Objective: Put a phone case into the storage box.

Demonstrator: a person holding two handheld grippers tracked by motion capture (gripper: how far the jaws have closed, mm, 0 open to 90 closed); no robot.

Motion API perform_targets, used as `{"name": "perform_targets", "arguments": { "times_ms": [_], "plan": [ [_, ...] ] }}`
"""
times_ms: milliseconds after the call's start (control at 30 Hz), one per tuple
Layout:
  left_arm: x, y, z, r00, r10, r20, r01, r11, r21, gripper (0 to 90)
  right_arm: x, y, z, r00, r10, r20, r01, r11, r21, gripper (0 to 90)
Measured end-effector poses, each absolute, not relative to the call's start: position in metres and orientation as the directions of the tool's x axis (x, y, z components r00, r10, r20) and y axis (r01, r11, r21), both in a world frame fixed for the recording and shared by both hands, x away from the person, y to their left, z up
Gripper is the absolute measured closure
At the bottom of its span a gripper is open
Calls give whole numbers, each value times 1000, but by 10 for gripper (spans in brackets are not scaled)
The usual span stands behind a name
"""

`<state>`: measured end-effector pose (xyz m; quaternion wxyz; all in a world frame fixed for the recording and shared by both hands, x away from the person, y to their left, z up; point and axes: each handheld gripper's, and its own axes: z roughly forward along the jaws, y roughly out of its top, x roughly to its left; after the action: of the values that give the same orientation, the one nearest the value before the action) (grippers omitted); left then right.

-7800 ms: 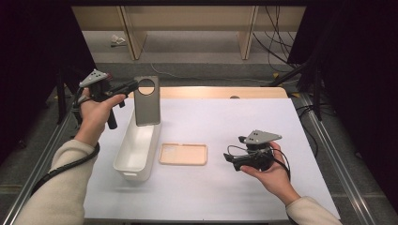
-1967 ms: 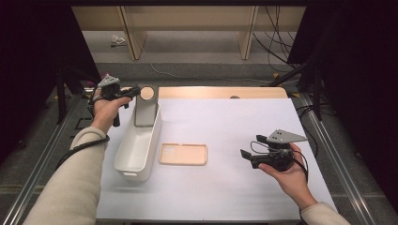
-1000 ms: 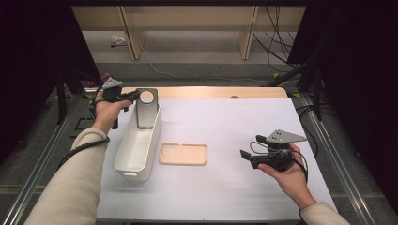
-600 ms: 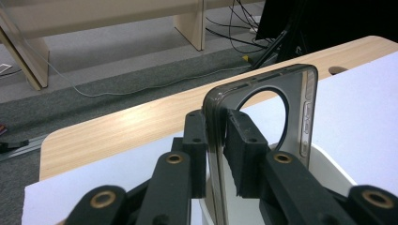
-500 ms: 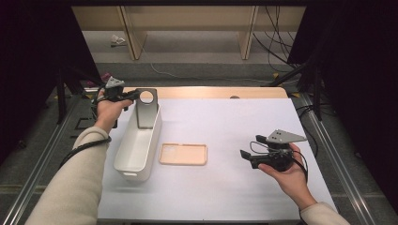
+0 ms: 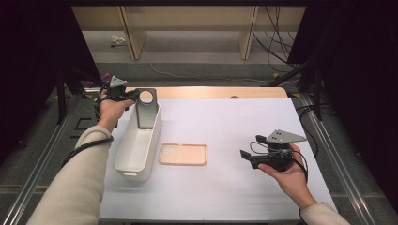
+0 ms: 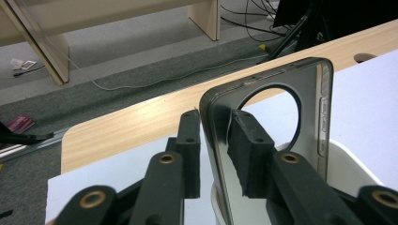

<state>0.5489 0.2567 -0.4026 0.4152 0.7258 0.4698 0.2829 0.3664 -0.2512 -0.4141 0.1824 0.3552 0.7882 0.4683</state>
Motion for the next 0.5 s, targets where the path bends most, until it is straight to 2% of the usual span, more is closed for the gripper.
{"name": "perform_targets", "arguments": {
  "times_ms": [133,267,500],
  "plan": [
    [547,256,-402,385,923,23,455,-211,865,640,366,-251,-414,-681,731,45,389,309,868,161],
    [544,257,-401,365,931,13,470,-197,861,523,366,-251,-414,-681,731,45,390,311,867,160],
    [532,259,-393,326,945,-2,480,-164,862,221,366,-251,-414,-680,732,45,391,311,866,161]
  ]
}}
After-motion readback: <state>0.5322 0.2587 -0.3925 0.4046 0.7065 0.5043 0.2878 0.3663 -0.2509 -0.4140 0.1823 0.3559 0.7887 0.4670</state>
